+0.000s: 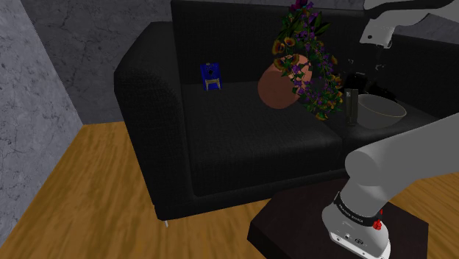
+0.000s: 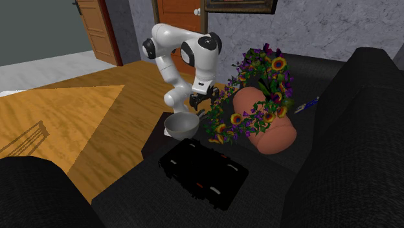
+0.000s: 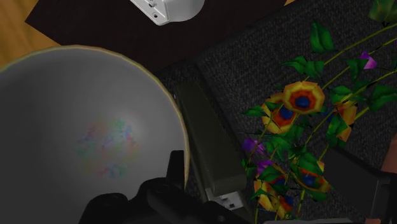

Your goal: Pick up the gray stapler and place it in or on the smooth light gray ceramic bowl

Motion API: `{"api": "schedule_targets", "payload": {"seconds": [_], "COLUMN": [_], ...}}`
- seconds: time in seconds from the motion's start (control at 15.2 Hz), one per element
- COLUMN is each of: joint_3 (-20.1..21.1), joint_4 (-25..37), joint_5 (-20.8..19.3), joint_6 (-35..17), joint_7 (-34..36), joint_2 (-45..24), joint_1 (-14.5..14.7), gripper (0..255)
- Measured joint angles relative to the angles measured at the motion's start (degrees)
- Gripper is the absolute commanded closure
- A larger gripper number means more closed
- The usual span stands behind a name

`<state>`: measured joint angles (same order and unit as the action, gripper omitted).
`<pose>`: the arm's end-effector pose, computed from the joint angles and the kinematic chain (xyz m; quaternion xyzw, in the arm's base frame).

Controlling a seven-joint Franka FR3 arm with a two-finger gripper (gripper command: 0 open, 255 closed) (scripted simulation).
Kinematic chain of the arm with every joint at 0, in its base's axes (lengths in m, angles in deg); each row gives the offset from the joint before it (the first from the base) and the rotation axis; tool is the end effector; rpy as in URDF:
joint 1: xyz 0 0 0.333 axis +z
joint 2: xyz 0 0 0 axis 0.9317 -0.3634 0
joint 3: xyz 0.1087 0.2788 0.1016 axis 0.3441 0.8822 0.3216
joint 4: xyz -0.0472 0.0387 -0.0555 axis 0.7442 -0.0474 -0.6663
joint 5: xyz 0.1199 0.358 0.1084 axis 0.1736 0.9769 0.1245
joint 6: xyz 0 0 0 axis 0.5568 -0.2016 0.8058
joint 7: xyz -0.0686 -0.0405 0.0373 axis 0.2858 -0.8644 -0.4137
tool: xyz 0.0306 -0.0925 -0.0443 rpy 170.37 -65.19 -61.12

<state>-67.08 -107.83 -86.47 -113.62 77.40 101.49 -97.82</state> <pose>0.2069 -0.3136 0.5656 -0.8655 0.4810 0.0920 0.1055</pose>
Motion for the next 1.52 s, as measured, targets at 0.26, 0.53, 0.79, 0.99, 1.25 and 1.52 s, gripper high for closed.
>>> {"api": "schedule_targets", "payload": {"seconds": [0.26,0.53,0.79,0.99,1.25,1.52], "joint_3": [0.0,0.0,0.0,0.0,0.0,0.2], "joint_4": [-1.5,-1.6,-1.5,-1.5,-1.1,1.8], "joint_5": [-0.2,-0.2,-0.3,-0.3,-0.2,0.1], "joint_6": [-0.9,-1.0,-1.0,-1.1,-0.7,1.9], "joint_7": [0.0,0.0,0.0,0.0,0.0,0.2], "joint_2": [0.6,0.6,0.6,0.6,0.6,0.1], "joint_1": [-0.2,-0.2,-0.2,-0.2,-0.2,0.0], "gripper": [0,255,255,255,255,255]}}
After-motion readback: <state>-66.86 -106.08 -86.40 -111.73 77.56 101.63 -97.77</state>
